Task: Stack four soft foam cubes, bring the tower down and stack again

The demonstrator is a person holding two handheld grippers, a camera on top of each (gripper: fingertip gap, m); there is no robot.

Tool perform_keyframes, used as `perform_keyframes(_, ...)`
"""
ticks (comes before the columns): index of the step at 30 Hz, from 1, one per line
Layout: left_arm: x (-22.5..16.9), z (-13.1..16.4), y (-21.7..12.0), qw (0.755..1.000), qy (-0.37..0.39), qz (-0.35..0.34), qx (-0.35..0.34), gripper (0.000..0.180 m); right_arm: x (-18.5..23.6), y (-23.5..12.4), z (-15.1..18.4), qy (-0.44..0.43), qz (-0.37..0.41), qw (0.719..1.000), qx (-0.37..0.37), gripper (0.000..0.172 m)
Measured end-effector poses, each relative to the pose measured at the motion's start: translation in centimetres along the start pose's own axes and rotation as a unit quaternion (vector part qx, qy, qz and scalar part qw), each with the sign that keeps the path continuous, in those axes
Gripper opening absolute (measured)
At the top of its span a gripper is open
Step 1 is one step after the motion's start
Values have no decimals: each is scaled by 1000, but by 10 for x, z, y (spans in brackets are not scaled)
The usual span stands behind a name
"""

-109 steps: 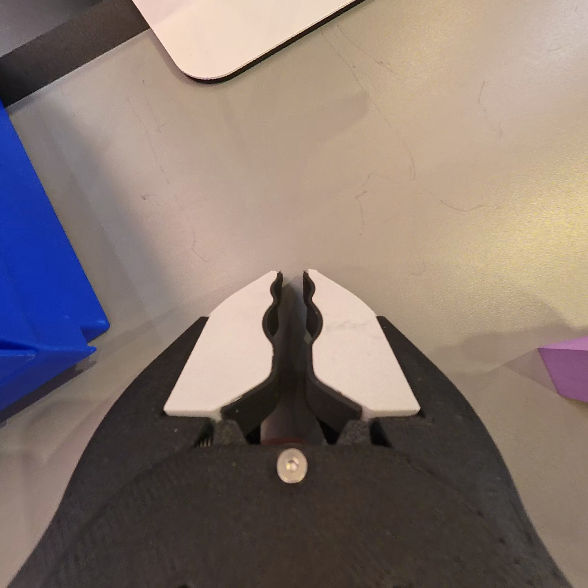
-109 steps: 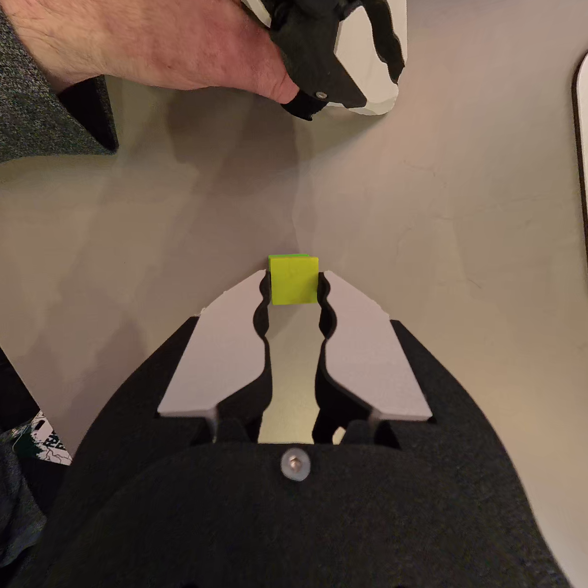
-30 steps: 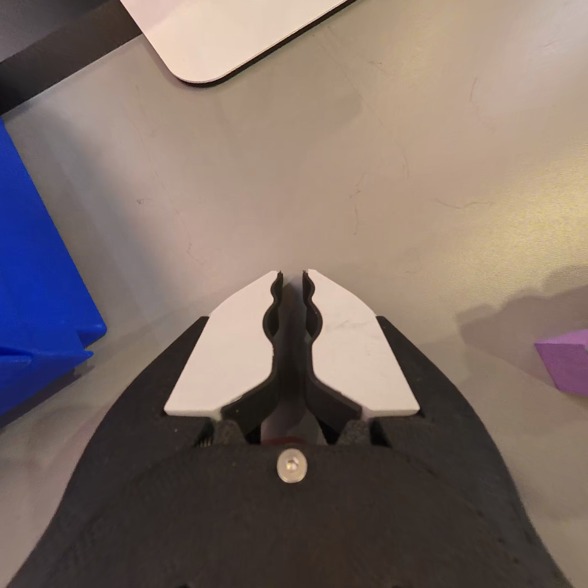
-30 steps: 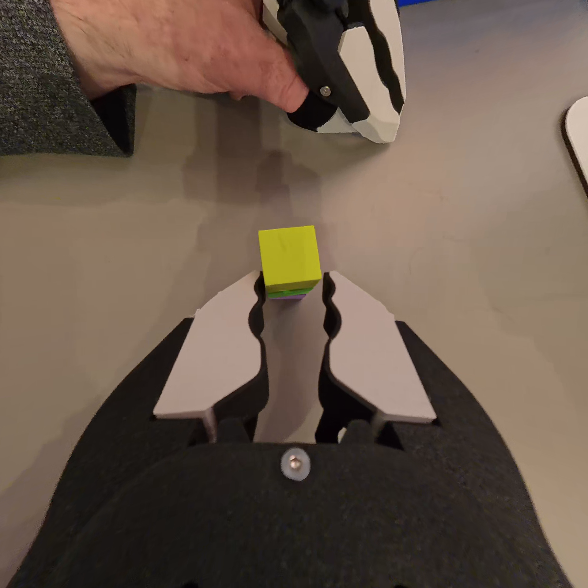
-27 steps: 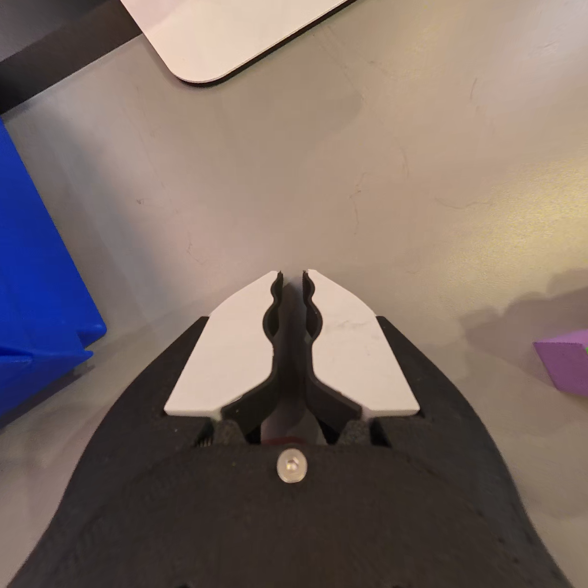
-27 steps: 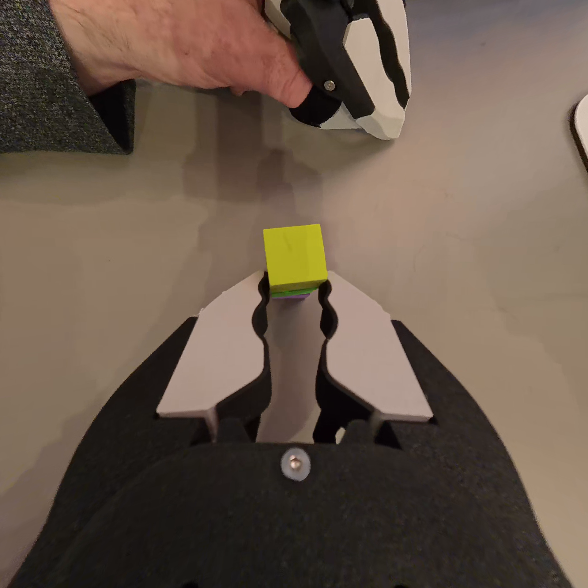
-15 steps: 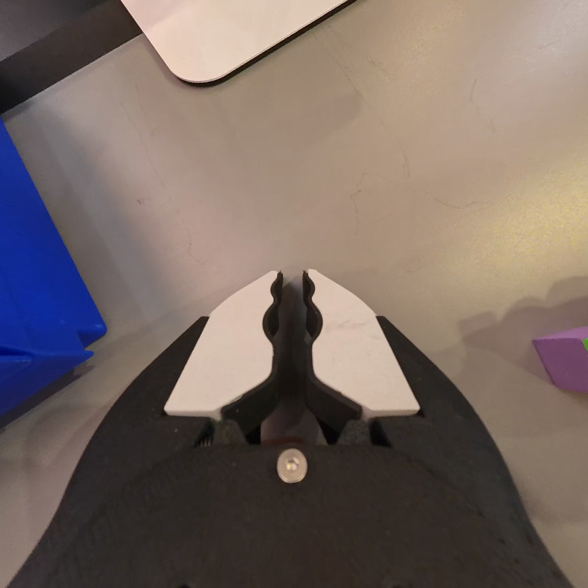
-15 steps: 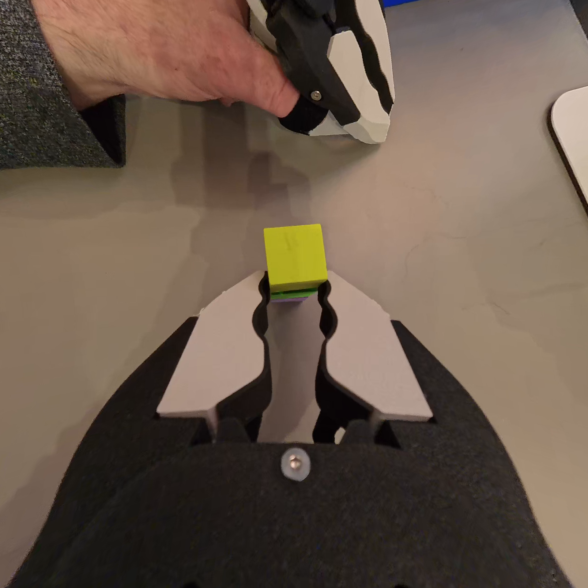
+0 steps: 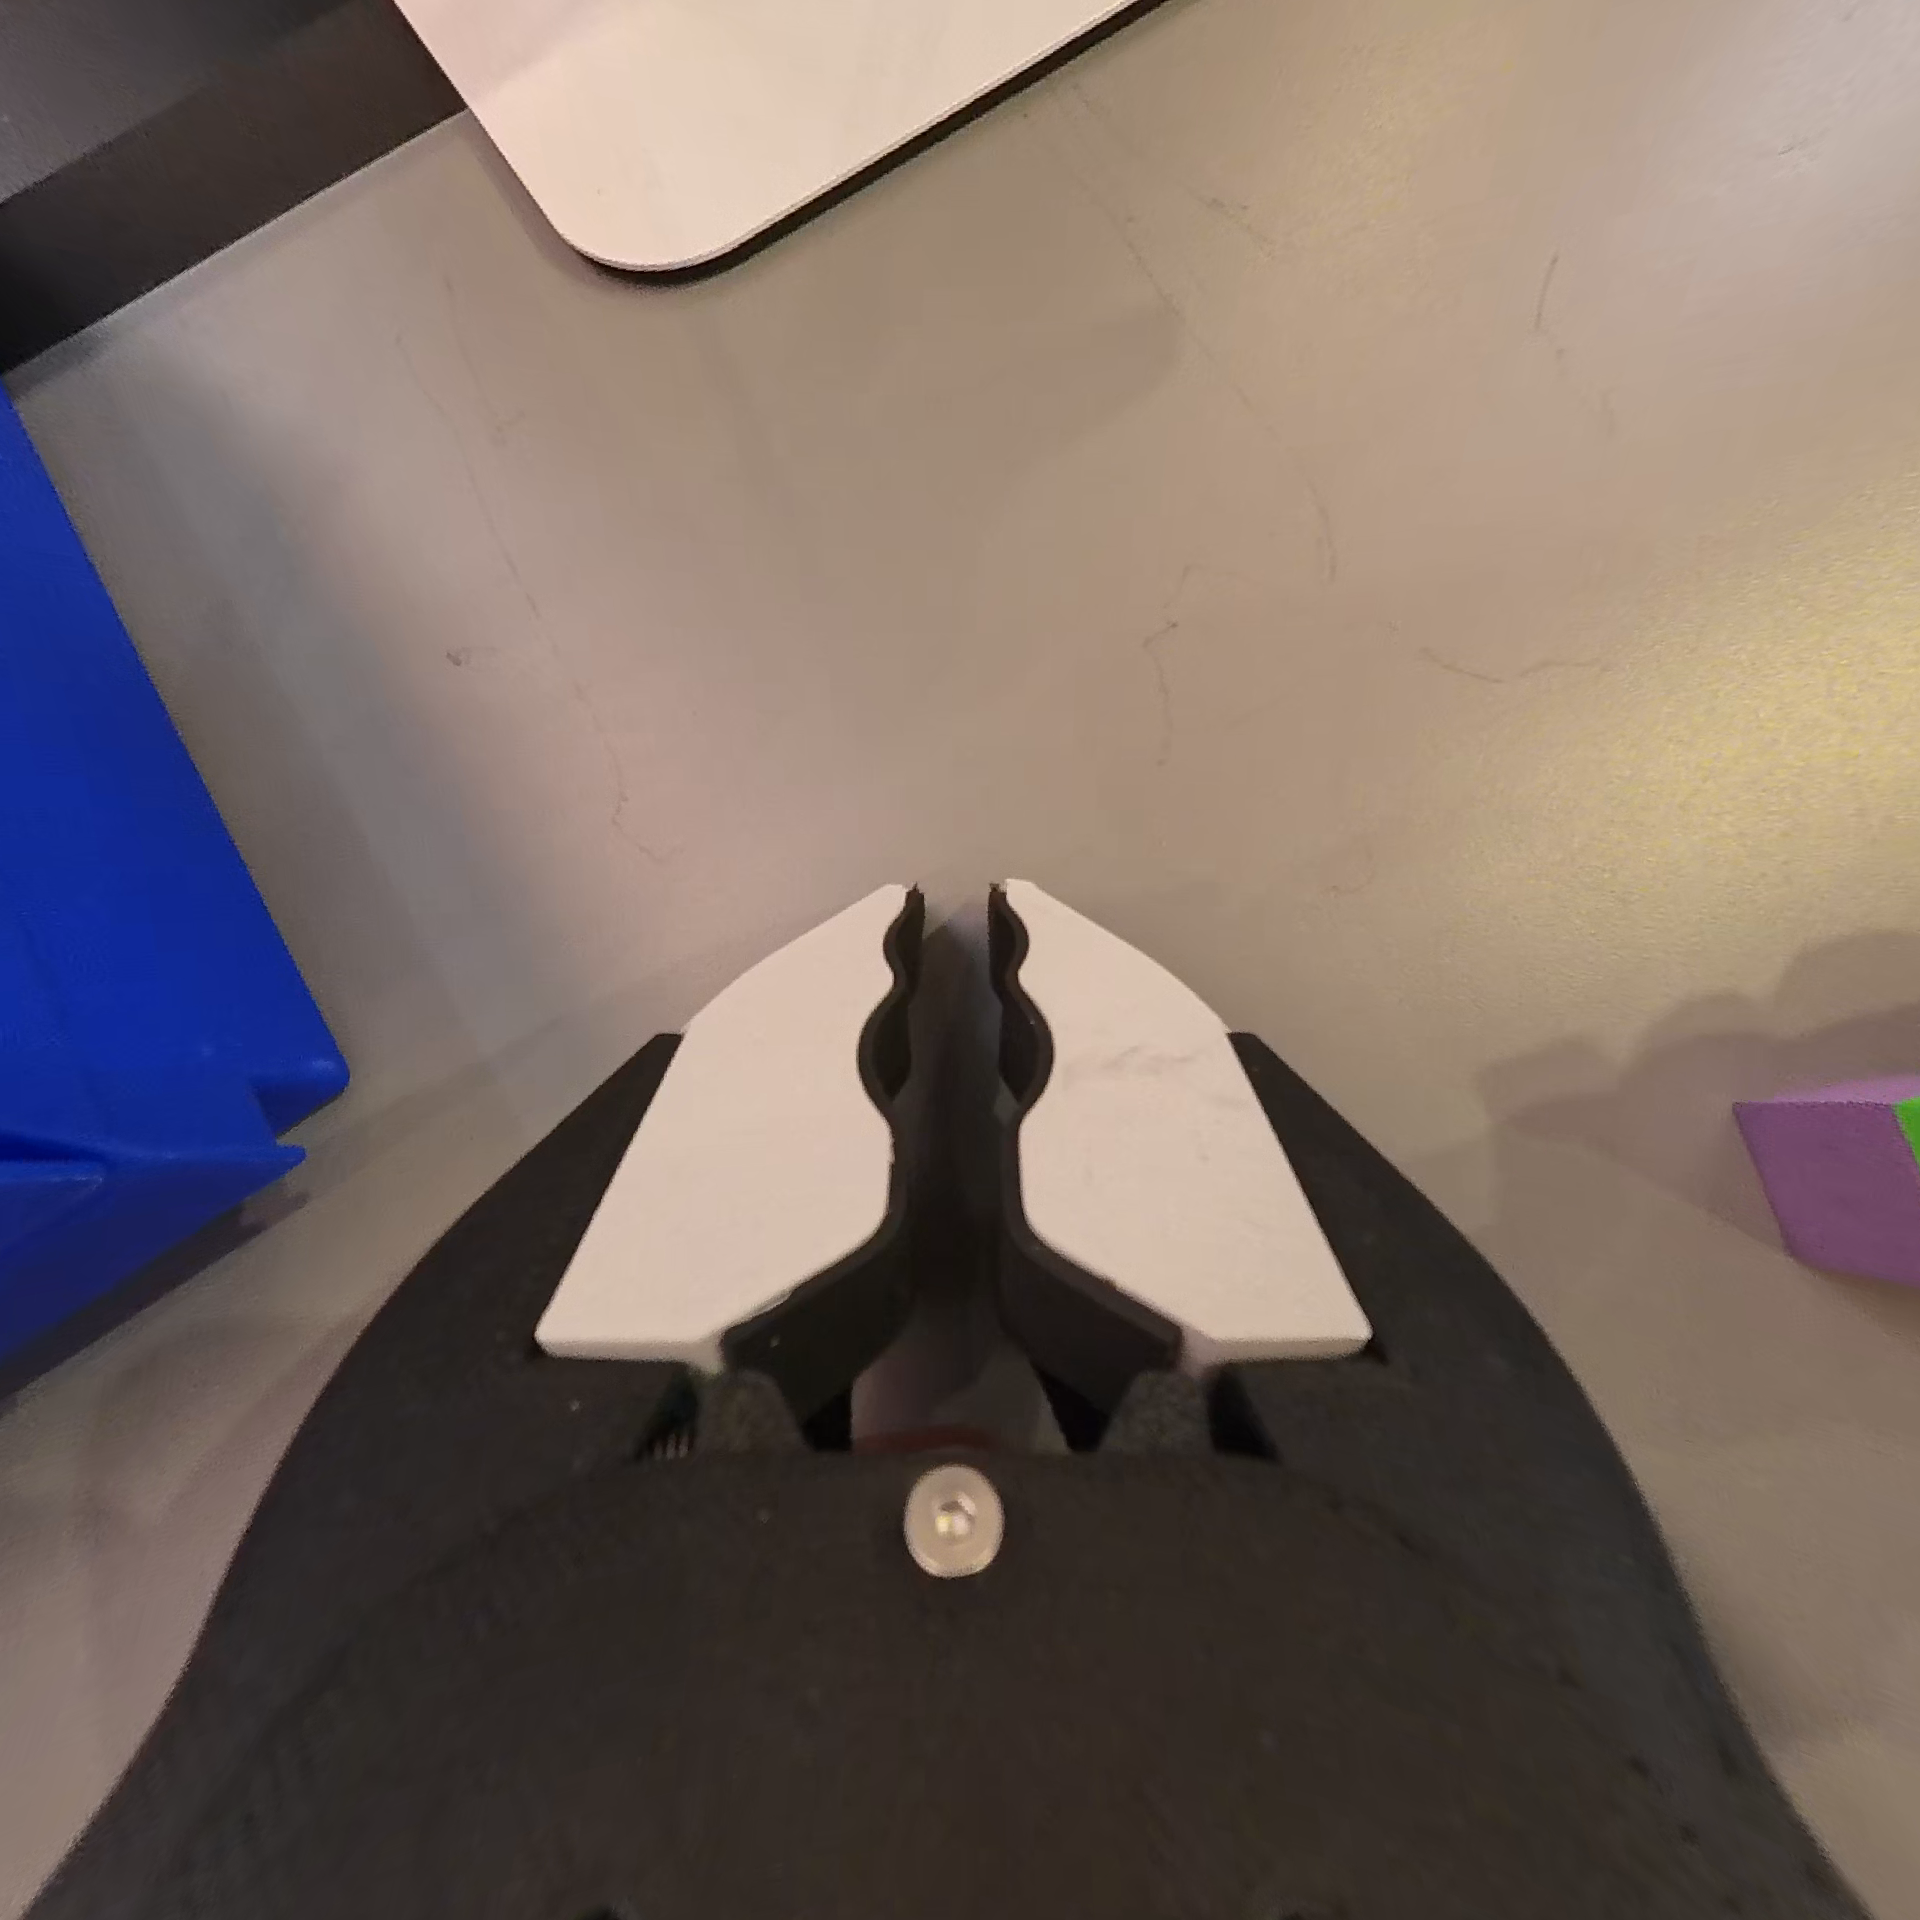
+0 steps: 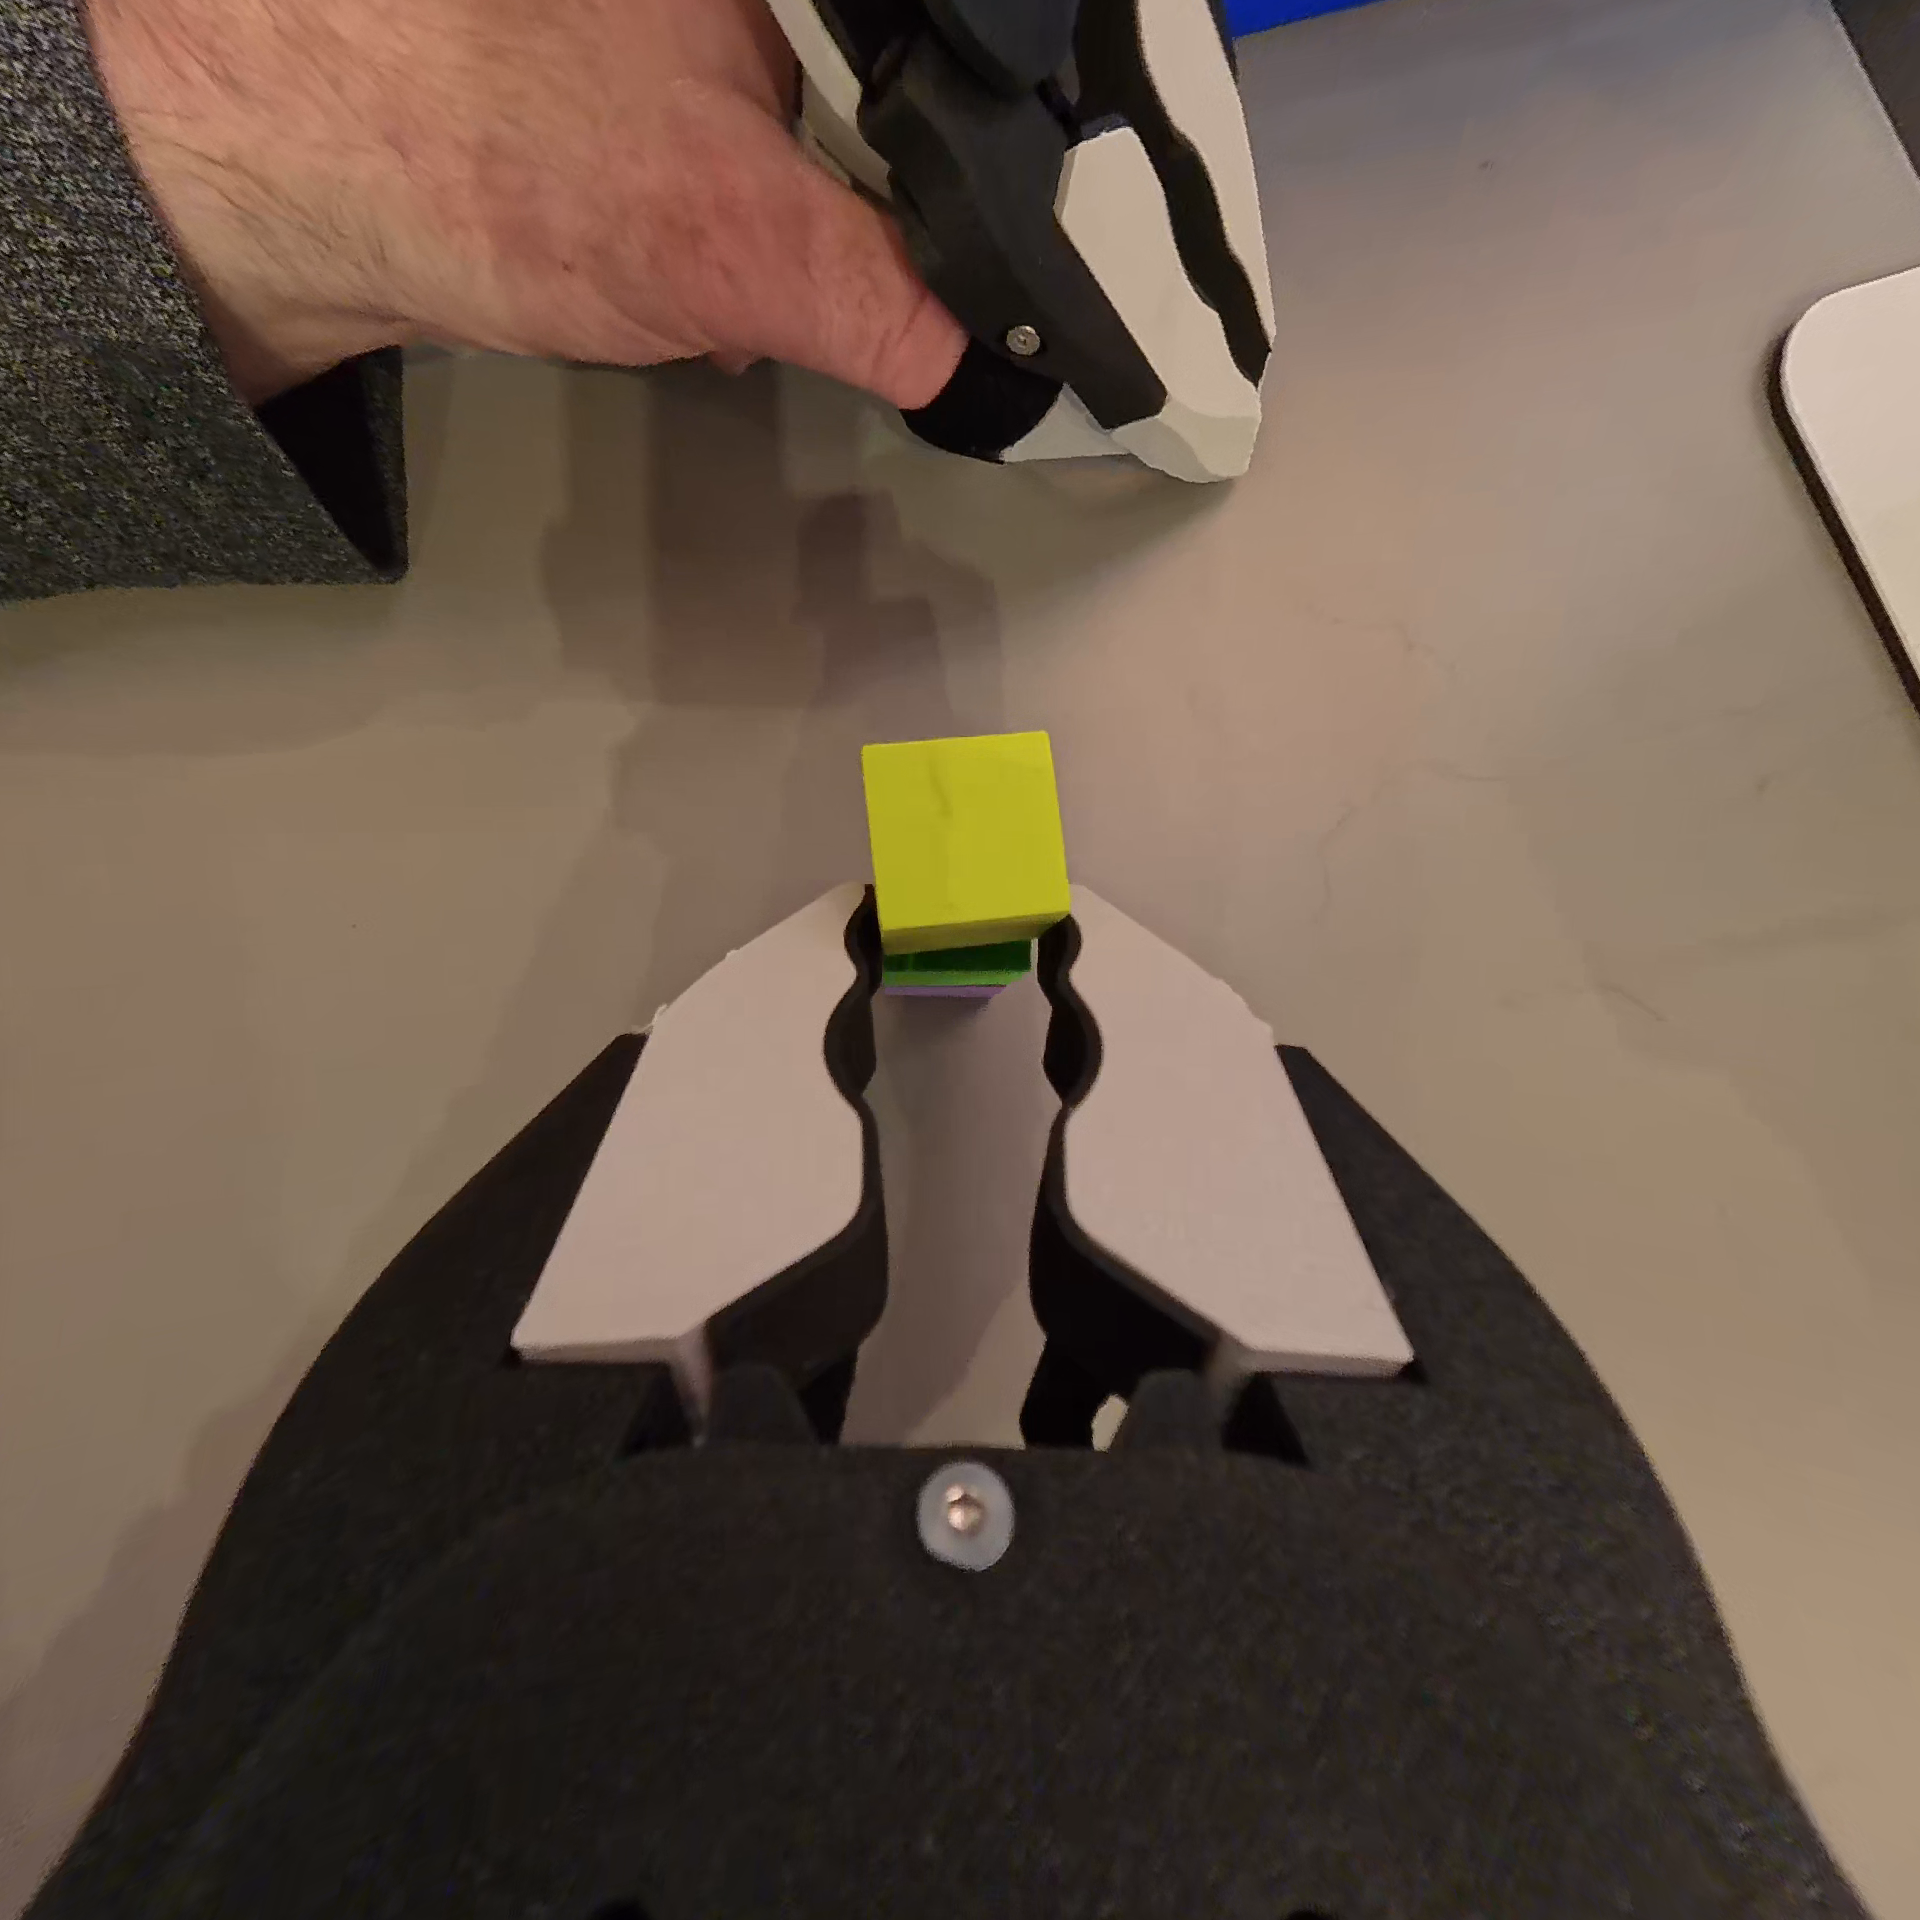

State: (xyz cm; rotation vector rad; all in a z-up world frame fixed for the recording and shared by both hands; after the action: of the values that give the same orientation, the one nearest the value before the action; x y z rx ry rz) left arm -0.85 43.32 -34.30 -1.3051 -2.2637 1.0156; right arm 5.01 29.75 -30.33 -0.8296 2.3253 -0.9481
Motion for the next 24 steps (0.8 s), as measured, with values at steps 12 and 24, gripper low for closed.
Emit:
perform_keyframes(12,0,0,0,1000,1,0,0,12,-1,2,1,0,10,1000,2,38)
perform_keyframes(24,0,0,0,1000,1,1,0,12,-4,-7,-10,-10,11,1000,-13,35)
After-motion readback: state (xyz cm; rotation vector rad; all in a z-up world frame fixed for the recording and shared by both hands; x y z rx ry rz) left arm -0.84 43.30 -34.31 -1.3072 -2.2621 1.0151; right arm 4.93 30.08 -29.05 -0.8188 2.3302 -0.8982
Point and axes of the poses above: each gripper's, where its closed fingertips meet, y out along the fingers, z out of its underside, x = y × z across the jaws, the point moved 1 cm from there along -y, back along the fingers, and after that the axes turned 10 degrees about z, right-handed, at the moved point
